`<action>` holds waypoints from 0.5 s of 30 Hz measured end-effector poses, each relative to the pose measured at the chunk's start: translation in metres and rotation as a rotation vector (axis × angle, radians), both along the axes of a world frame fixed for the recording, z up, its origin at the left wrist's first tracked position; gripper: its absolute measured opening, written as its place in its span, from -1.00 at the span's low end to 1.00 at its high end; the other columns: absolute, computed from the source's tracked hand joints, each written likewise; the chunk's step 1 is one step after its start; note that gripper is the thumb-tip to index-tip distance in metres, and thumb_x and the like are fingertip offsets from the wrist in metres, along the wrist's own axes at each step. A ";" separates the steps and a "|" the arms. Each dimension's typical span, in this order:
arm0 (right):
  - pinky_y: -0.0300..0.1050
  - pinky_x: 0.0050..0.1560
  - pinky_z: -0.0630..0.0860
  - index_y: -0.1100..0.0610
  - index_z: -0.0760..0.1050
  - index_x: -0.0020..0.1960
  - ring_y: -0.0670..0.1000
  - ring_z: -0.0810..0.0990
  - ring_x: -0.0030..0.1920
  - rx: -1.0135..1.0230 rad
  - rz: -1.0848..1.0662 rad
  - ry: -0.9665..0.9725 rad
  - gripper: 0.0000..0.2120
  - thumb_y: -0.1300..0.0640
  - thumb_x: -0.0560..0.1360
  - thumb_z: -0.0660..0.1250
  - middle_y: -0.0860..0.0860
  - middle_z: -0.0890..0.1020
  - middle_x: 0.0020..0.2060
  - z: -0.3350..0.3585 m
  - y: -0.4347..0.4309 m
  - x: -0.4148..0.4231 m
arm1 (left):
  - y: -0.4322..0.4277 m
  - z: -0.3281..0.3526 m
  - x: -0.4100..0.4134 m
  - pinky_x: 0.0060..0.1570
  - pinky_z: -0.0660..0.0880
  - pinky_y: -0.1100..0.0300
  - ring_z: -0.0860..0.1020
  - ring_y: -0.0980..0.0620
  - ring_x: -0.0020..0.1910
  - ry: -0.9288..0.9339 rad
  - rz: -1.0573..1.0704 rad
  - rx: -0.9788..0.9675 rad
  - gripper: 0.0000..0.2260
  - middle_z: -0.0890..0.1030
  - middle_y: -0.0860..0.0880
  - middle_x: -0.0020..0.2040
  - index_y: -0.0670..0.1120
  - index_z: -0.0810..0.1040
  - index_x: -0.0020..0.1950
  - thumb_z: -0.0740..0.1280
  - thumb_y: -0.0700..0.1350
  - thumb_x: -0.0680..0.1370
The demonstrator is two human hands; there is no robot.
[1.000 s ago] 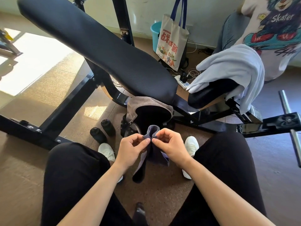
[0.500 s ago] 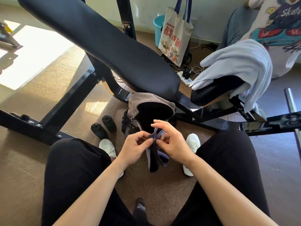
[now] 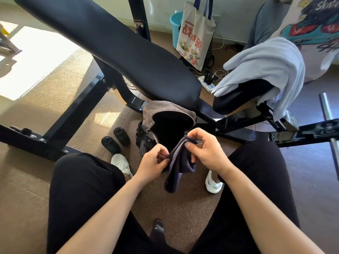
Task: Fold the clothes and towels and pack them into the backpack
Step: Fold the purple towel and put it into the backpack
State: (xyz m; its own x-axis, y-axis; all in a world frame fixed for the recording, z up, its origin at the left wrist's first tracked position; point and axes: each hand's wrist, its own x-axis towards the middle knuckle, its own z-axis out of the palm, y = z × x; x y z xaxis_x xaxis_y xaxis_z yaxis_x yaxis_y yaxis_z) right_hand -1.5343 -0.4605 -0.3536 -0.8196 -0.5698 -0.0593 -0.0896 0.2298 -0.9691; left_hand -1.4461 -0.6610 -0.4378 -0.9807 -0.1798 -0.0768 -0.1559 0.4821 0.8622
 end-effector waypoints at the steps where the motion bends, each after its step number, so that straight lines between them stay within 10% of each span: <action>1: -0.05 -0.41 0.51 0.26 0.45 0.05 0.07 0.53 -0.45 -0.020 -0.015 0.008 -0.92 0.35 0.60 0.34 0.25 0.55 -0.31 0.002 0.002 0.000 | 0.000 -0.003 -0.001 -0.20 0.54 0.15 0.60 0.16 -0.25 -0.005 0.028 -0.017 -0.65 0.63 0.09 -0.18 0.16 0.44 -0.11 0.43 -0.30 0.53; 8: -0.27 -0.29 0.53 0.25 0.49 0.06 -0.11 0.62 -0.32 -0.115 -0.106 0.045 -0.93 0.34 0.59 0.35 0.10 0.62 -0.20 0.009 0.012 -0.001 | 0.008 -0.006 0.001 0.22 0.56 -0.02 0.62 0.10 0.18 0.033 -0.104 0.035 -0.82 0.67 0.14 0.14 0.08 0.69 0.06 0.37 -0.01 0.50; 12: -0.02 -0.10 0.68 0.24 0.52 0.09 0.09 0.71 -0.11 -0.126 -0.159 0.094 -0.90 0.30 0.58 0.37 0.17 0.65 -0.09 0.013 0.015 -0.001 | 0.023 -0.017 0.002 0.34 0.44 0.12 0.45 0.22 0.40 -0.061 -0.104 -0.169 -0.43 0.51 0.23 0.43 0.12 0.65 0.32 0.35 0.40 0.43; 15: 0.19 -0.07 0.69 0.27 0.52 0.09 0.22 0.72 -0.08 -0.141 -0.197 0.094 -0.89 0.31 0.58 0.39 0.22 0.65 -0.09 0.017 0.019 0.000 | 0.039 -0.020 -0.002 0.14 0.49 0.23 0.53 0.24 0.24 -0.087 -0.006 -0.250 -0.48 0.58 0.29 0.28 0.14 0.67 0.24 0.38 0.37 0.39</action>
State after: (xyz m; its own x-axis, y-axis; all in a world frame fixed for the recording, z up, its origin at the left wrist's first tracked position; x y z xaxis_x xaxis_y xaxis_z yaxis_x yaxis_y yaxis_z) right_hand -1.5341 -0.4411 -0.3370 -0.9136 -0.3963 0.0910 -0.1478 0.1152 -0.9823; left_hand -1.4478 -0.6225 -0.4577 -0.9735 -0.1979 -0.1150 -0.2208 0.6793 0.6999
